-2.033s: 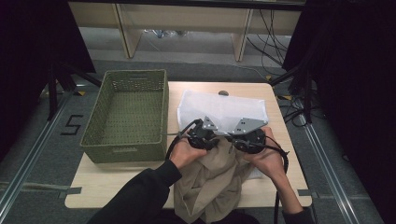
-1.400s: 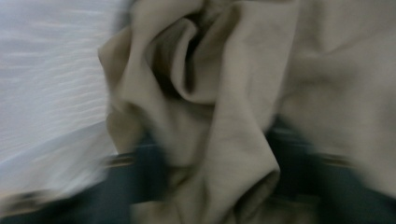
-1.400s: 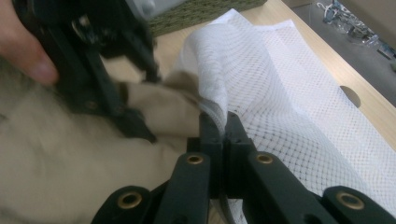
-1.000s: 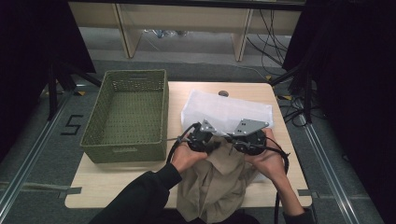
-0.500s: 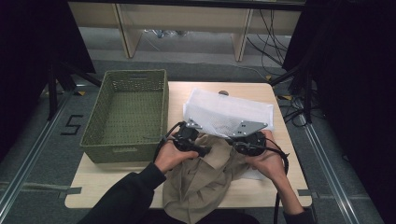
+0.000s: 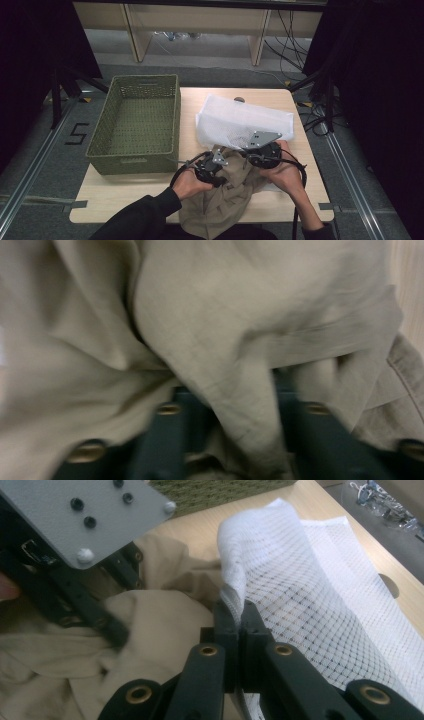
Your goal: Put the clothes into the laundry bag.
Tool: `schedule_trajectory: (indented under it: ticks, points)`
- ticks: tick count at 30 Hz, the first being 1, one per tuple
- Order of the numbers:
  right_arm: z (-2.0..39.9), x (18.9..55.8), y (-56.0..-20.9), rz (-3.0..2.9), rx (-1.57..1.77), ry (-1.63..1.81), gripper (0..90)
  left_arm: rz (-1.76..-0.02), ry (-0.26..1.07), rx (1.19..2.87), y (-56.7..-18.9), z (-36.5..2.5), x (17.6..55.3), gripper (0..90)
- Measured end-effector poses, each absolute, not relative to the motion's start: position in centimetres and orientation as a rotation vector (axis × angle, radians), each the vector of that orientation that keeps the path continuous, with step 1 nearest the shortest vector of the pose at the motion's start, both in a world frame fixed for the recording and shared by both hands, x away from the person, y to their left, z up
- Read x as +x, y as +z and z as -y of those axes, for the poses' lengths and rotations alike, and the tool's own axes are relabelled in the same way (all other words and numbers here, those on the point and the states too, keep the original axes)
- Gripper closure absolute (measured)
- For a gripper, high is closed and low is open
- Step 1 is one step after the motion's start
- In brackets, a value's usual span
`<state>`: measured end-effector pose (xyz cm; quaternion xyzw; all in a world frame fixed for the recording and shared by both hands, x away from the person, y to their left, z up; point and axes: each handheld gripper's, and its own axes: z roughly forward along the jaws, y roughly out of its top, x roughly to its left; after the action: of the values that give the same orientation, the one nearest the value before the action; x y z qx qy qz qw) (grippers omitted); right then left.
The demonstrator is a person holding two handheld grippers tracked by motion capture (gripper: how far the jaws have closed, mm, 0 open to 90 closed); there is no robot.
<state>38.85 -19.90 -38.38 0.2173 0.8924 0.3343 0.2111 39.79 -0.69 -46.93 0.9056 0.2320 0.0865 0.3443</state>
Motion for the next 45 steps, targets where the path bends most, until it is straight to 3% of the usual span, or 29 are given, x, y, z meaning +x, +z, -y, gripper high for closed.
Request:
schedule_trajectory:
  ticks: [10, 13, 15, 18, 21, 27, 31, 36, 37, 38, 41, 43, 45]
  points:
    - [20.6, 38.0, -36.4, -2.419, 0.572, 0.98, 89.9, -0.751, 0.363, 2.019, -40.8, 1.0, 41.6, 84.5]
    - [20.5, 38.0, -36.4, -2.425, 0.581, 0.976, 89.9, -0.759, 0.307, 2.029, -41.4, 1.7, 42.0, 82.3]
    - [20.5, 38.2, -36.9, -2.439, 0.581, 0.962, 89.8, -0.752, 0.291, 2.146, -44.5, 3.0, 42.3, 80.9]
    - [20.7, 38.4, -37.9, -2.464, 0.602, 0.947, 89.8, -0.779, 0.268, 2.134, -46.3, 3.0, 42.2, 78.2]
    - [21.1, 38.6, -38.5, -2.479, 0.618, 0.94, 89.9, -0.782, 0.221, 2.109, -45.8, 2.5, 42.1, 67.2]
    - [21.6, 38.6, -38.4, -2.463, 0.639, 0.947, 89.9, -0.75, 0.246, 2.133, -43.8, 0.2, 40.5, 31.2]
    - [21.7, 38.6, -38.3, -2.461, 0.641, 0.953, 89.8, -0.748, 0.211, 2.181, -43.5, -2.3, 39.8, 18.6]
    - [21.5, 38.5, -38.3, -2.458, 0.654, 0.951, 89.9, -0.711, 0.183, 2.262, -46.0, -2.3, 39.4, 16.2]
    - [21.4, 38.6, -38.3, -2.455, 0.628, 0.953, 89.8, -0.668, 0.185, 2.307, -46.5, -1.9, 39.3, 16.9]
    - [21.3, 38.5, -38.2, -2.454, 0.653, 0.954, 89.8, -0.613, 0.198, 2.361, -46.9, -1.4, 39.3, 23.0]
    - [20.9, 38.4, -38.1, -2.46, 0.626, 0.962, 89.9, -0.635, 0.283, 2.301, -47.8, 0.6, 38.7, 67.5]
    - [20.6, 38.3, -37.9, -2.464, 0.595, 0.978, 89.9, -0.577, 0.299, 2.328, -46.9, 1.1, 39.1, 81.7]
    - [20.5, 38.0, -37.6, -2.459, 0.591, 0.978, 89.9, -0.602, 0.302, 2.274, -45.8, 2.1, 39.0, 84.5]
